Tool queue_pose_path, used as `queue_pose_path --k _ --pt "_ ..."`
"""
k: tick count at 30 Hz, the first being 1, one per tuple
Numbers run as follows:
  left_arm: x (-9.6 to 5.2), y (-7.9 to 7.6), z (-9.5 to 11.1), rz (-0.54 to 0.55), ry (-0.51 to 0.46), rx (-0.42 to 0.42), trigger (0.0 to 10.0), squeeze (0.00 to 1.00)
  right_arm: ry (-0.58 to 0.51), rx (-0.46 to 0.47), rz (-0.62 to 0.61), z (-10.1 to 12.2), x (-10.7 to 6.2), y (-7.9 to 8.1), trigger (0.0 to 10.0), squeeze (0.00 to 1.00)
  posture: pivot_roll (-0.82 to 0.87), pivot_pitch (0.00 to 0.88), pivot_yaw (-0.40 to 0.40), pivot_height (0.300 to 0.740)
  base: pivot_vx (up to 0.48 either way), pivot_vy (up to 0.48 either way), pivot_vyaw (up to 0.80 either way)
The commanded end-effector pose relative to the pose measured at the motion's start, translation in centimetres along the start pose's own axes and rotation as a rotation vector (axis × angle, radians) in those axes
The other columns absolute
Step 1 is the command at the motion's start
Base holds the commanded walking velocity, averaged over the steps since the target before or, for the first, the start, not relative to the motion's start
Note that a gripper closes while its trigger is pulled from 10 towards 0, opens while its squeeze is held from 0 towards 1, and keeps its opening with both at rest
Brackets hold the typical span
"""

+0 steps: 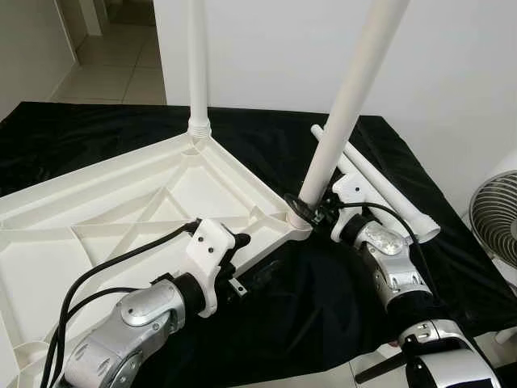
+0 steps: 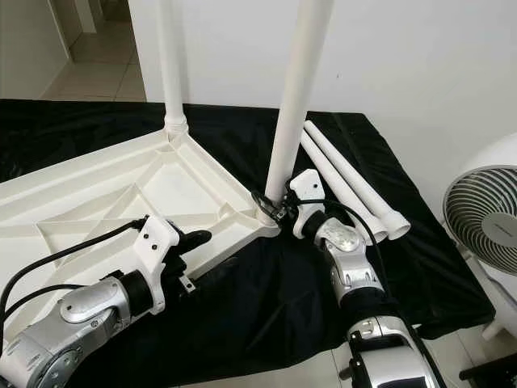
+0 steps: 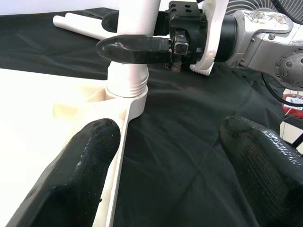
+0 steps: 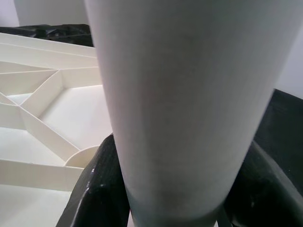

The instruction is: Building children table

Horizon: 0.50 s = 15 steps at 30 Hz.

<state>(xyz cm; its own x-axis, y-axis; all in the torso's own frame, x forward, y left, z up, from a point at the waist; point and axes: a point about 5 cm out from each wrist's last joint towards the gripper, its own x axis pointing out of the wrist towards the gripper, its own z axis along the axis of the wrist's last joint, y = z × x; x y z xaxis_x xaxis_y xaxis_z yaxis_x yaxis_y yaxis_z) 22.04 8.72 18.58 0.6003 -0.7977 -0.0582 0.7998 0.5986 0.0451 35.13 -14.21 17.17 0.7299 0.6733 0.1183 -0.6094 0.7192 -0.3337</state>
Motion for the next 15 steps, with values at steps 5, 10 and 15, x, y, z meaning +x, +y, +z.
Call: queue_pose_path --k 5,10,15 --pt "-0.2 -0.6 0.2 -0.036 0.0 -0.004 10.0 0.0 0.113 0.105 -0.015 -2.3 -0.1 0.8 10.0 0.0 0.11 0.118 -0.048 0.74 0.0 0.0 0.0" --pt "-0.2 -0.7 0.2 -0.04 0.001 -0.005 10.0 0.0 0.169 0.178 -0.046 -3.3 -0.3 1.0 10.0 0.0 0.11 0.121 -0.05 0.74 0.0 0.0 0.0" --pt "-0.2 -0.7 0.2 -0.043 0.003 -0.006 10.0 0.0 0.188 0.199 -0.049 -3.6 -0.3 1.1 10.0 0.0 0.11 0.122 -0.051 0.74 0.0 0.0 0.0"
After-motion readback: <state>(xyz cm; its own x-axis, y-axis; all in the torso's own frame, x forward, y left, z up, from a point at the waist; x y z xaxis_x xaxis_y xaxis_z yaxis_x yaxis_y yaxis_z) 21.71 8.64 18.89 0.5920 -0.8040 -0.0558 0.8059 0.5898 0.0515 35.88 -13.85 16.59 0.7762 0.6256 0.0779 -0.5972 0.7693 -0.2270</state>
